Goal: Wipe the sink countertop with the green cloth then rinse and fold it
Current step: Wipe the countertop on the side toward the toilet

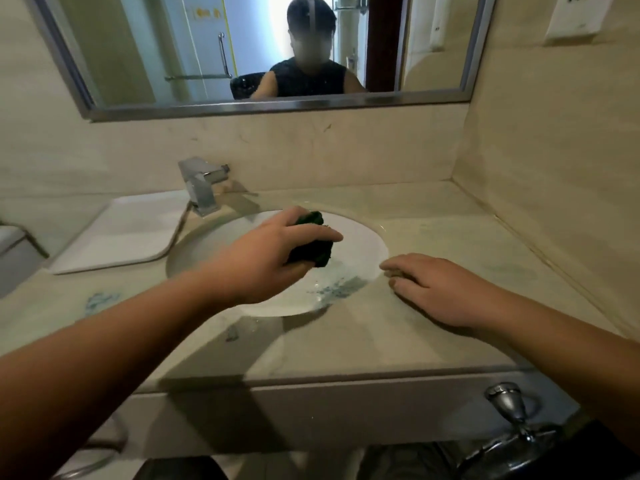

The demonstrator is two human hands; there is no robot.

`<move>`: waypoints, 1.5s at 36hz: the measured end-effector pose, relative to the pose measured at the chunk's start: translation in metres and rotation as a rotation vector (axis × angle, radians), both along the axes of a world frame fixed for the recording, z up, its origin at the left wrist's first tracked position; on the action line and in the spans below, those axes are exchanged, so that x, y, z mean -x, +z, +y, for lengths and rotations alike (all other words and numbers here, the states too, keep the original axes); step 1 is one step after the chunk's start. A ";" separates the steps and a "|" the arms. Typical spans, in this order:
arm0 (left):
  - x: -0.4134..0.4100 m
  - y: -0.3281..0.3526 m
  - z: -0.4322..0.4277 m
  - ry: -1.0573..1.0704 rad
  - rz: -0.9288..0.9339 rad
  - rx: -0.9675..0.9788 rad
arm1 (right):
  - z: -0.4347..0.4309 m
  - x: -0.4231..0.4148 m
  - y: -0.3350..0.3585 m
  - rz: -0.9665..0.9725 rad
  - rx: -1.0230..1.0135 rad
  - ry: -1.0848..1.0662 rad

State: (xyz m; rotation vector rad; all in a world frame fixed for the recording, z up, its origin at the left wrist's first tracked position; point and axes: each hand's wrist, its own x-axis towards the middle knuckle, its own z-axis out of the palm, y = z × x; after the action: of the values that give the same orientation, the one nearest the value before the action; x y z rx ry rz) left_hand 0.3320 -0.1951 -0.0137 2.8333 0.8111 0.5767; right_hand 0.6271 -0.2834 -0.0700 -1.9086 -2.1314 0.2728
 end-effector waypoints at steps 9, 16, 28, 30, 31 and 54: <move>0.165 -0.008 -0.078 0.028 0.227 0.075 | 0.013 0.074 0.005 -0.100 0.090 0.240; 0.170 -0.057 -0.081 -0.142 0.331 0.049 | 0.011 0.096 -0.009 -0.190 0.182 0.384; 0.089 -0.068 0.015 -0.070 0.283 0.179 | 0.021 0.092 -0.029 -0.177 0.208 0.342; 0.084 -0.062 0.046 0.047 0.327 0.208 | 0.020 0.093 -0.026 -0.173 0.215 0.341; 0.083 -0.060 0.057 0.092 0.326 0.206 | 0.020 0.093 -0.025 -0.173 0.209 0.347; 0.049 -0.050 0.016 -0.053 0.021 0.139 | 0.005 0.095 -0.027 -0.008 -0.084 0.307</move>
State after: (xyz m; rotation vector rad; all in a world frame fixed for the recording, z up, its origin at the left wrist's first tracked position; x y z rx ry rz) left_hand 0.2833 -0.1791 -0.0635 2.7291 0.7462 0.4650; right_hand 0.5325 -0.2780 -0.0969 -1.5366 -2.3976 0.2308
